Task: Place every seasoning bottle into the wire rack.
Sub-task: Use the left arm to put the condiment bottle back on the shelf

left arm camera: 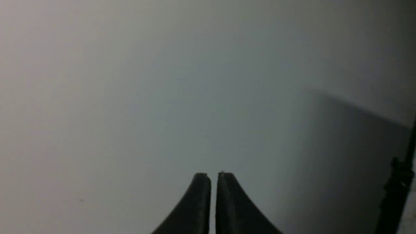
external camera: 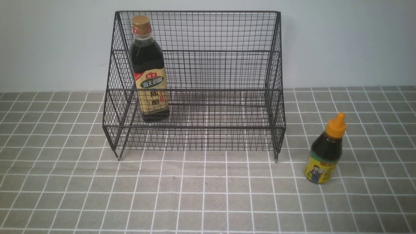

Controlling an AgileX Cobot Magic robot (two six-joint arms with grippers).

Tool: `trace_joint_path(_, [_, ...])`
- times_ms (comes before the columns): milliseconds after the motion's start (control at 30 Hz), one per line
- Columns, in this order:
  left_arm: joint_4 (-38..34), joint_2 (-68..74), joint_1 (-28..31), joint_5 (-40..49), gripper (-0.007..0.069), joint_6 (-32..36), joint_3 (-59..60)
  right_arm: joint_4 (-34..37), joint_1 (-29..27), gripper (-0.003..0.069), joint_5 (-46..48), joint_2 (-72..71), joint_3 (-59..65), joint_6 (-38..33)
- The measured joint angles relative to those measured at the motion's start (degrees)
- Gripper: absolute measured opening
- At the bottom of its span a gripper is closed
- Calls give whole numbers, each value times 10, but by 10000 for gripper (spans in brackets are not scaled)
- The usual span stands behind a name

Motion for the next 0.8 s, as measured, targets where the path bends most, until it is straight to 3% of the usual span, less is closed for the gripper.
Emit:
trace_joint_path(433, [33, -8, 0, 218, 15, -265, 147, 0, 0, -15, 0, 0, 0, 0])
trace_joint_path(567, [139, -8, 0, 253, 15, -343, 196, 0, 0, -15, 0, 0, 0, 0])
trace_joint_path(700, [263, -8, 6, 269, 15, -454, 241, 0, 0, -15, 0, 0, 0, 0])
trace_joint_path(767, [346, -8, 26, 285, 15, -544, 257, 0, 0, -15, 0, 0, 0, 0])
trace_joint_path(800, [360, -8, 31, 288, 15, -551, 259, 0, 0, -15, 0, 0, 0, 0])
